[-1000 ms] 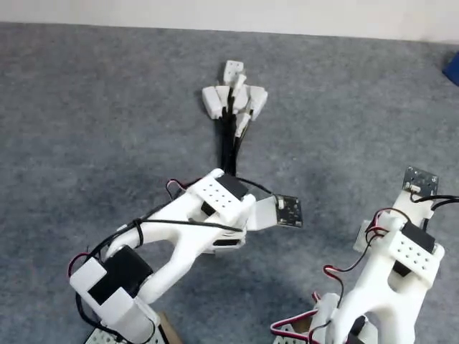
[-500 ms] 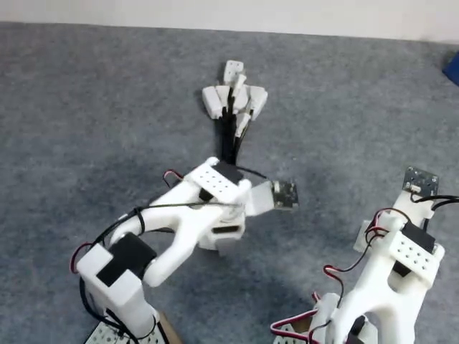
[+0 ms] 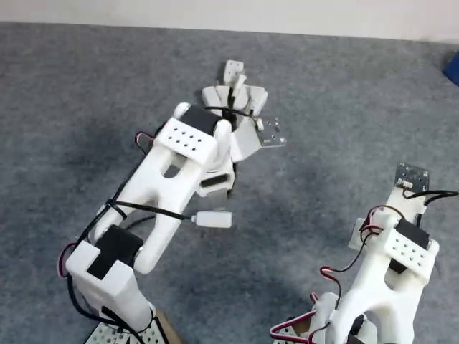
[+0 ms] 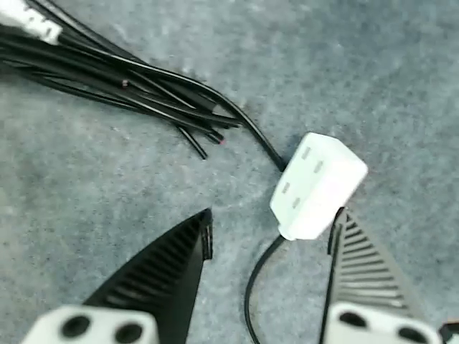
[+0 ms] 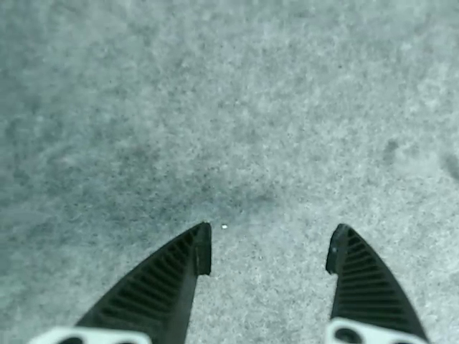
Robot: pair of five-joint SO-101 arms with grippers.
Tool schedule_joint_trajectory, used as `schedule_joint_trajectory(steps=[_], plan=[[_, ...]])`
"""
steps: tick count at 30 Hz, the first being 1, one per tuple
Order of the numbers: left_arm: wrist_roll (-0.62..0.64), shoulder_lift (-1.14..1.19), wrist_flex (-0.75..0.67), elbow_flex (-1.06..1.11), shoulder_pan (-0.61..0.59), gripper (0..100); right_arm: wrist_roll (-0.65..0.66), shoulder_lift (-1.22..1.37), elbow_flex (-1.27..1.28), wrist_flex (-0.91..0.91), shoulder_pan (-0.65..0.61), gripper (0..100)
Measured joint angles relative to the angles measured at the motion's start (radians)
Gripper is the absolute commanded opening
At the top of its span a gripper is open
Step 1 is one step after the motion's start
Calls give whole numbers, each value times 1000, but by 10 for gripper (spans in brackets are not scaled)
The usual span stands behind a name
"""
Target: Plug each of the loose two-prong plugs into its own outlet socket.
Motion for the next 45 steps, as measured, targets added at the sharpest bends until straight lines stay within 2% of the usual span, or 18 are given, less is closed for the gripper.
schedule_joint_trajectory(steps=[6, 12, 17, 27, 33, 40, 45], plan=[[2, 0, -2, 37, -38, 185, 0, 0, 0, 0, 0, 263], [-52, -3, -175, 272, -103, 181, 0, 0, 0, 0, 0, 263], [-66, -2, -224, 397, -110, 179, 0, 0, 0, 0, -5, 263], [-66, -2, -227, 411, -115, 182, 0, 0, 0, 0, -6, 263], [-57, -137, -226, 348, -201, 183, 0, 0, 0, 0, -41, 263], [141, -316, -222, 290, -316, 182, 0, 0, 0, 0, -124, 263], [431, -344, -298, 338, -411, 182, 0, 8, -84, 58, -272, 264]])
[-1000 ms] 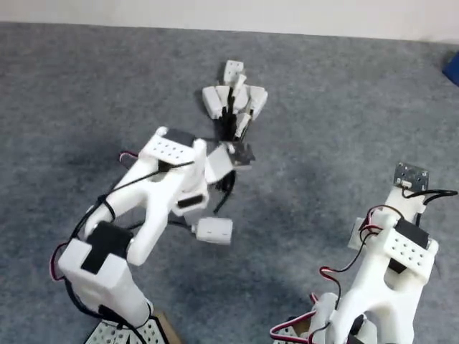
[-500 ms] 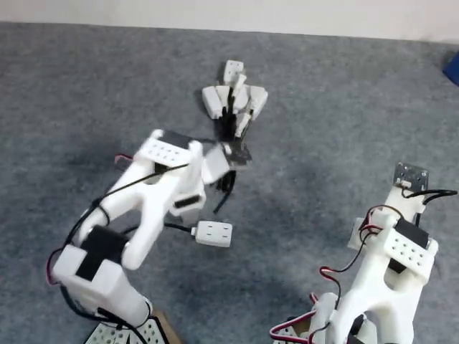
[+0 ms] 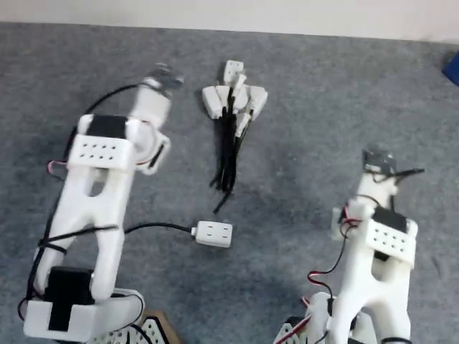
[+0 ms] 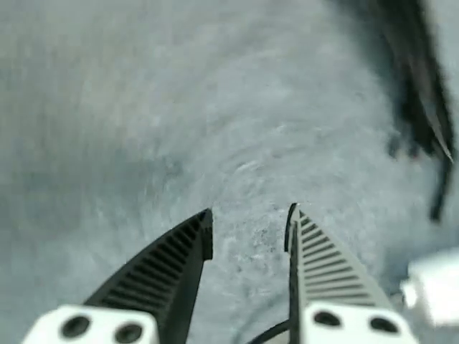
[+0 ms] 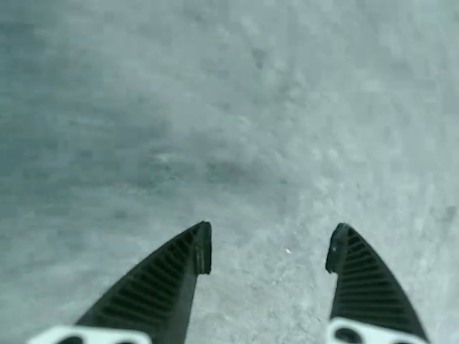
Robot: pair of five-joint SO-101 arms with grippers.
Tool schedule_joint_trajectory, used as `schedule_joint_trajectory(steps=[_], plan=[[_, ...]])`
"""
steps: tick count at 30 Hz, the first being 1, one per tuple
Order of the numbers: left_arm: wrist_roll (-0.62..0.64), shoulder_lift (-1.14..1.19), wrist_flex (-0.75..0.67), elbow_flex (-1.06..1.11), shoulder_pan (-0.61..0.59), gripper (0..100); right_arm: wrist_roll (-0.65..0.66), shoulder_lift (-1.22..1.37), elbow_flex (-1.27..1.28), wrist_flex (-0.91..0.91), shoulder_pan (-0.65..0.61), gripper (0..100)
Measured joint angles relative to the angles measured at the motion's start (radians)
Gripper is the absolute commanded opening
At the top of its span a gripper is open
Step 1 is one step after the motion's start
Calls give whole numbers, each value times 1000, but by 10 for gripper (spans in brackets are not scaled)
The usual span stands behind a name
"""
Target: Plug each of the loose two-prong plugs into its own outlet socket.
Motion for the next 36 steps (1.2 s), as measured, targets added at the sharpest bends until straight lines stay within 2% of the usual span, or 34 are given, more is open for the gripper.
schedule_joint_trajectory(steps=[3, 5, 10, 17, 24, 32, 36], plan=[[173, 0, -83, 89, -55, 182, -17, 80, -172, 83, -126, 264], [244, 0, -152, 157, -61, 182, -63, 170, -316, 121, -209, 264], [321, 0, -308, 285, -64, 182, -199, 485, -721, 144, -356, 264], [342, 0, -512, 427, -64, 180, -466, 1022, -1266, 123, -451, 264], [342, 0, -701, 508, -64, 178, -605, 1405, -1720, 163, -491, 264], [342, 0, -732, 519, -51, 178, -786, 1600, -2099, 318, -552, 264], [342, 0, -732, 526, -48, 178, -804, 1653, -2242, 404, -565, 264]])
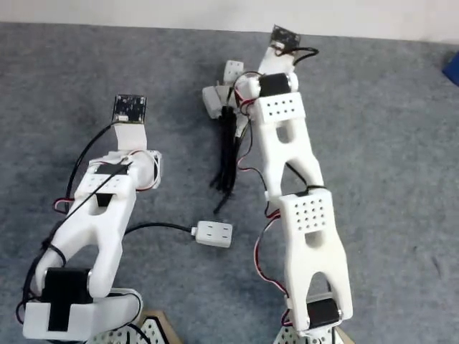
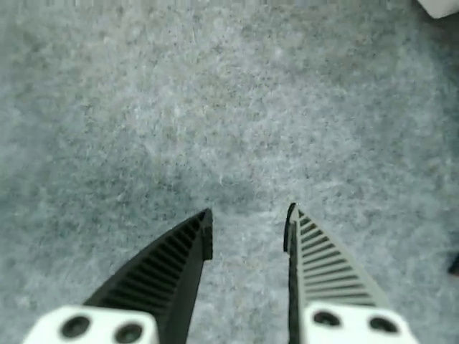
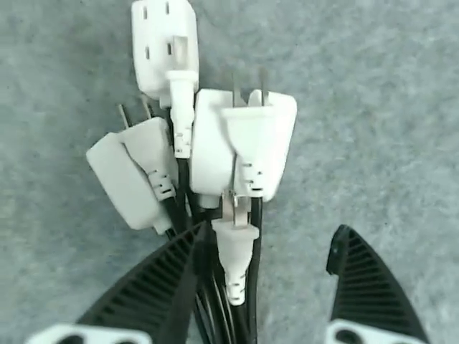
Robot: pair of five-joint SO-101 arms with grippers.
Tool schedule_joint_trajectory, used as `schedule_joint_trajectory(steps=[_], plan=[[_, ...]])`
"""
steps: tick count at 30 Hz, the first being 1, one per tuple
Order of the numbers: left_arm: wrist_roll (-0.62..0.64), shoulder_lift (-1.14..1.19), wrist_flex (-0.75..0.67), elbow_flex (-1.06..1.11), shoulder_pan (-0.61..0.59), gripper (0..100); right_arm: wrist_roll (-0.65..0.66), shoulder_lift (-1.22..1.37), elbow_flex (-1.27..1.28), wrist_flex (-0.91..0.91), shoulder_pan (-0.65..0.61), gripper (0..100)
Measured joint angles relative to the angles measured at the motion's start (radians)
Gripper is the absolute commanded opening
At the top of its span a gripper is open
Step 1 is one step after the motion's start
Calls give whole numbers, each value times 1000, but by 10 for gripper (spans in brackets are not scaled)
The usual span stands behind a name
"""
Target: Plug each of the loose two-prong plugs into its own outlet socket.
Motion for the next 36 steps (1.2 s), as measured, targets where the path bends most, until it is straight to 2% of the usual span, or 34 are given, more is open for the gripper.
schedule_joint_trajectory(steps=[4, 10, 36], plan=[[0, 0, 0, 6, 3, 178, 17, 64, -34, 71, -34, 264], [0, 0, -5, 6, 2, 178, 199, 129, -43, 91, -112, 264], [0, 0, -6, 6, 2, 178, 275, 129, -44, 64, -72, 263]])
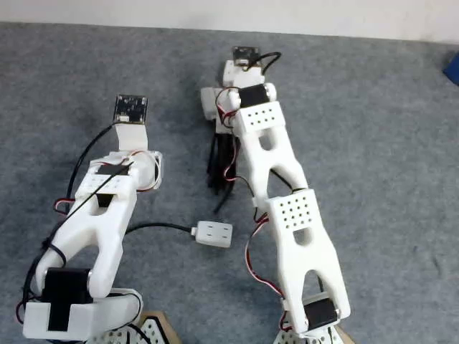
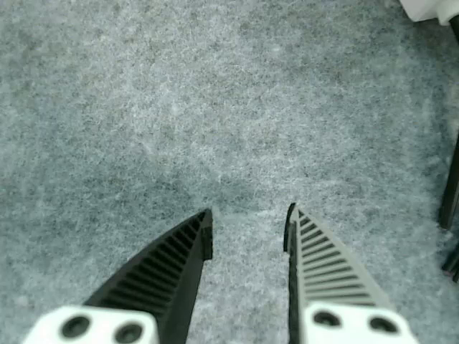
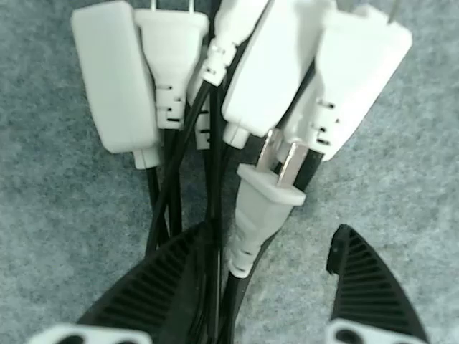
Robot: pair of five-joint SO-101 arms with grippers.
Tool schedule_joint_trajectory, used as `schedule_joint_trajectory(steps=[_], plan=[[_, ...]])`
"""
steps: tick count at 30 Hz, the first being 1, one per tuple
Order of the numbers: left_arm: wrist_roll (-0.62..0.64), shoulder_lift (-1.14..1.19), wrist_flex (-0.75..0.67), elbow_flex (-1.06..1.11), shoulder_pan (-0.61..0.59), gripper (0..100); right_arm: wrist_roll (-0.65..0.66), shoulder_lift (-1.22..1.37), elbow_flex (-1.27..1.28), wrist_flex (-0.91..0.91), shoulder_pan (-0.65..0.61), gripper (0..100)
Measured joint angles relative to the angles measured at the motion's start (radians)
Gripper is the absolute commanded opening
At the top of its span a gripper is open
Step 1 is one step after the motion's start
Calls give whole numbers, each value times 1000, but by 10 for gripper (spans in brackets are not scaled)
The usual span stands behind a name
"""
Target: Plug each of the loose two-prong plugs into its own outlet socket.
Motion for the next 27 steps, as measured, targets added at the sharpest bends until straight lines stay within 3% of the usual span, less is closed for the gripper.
schedule_joint_trajectory(steps=[27], plan=[[0, 0, 0, 8, 0, 178, 0, 28, -2, -11, 46, 263]])
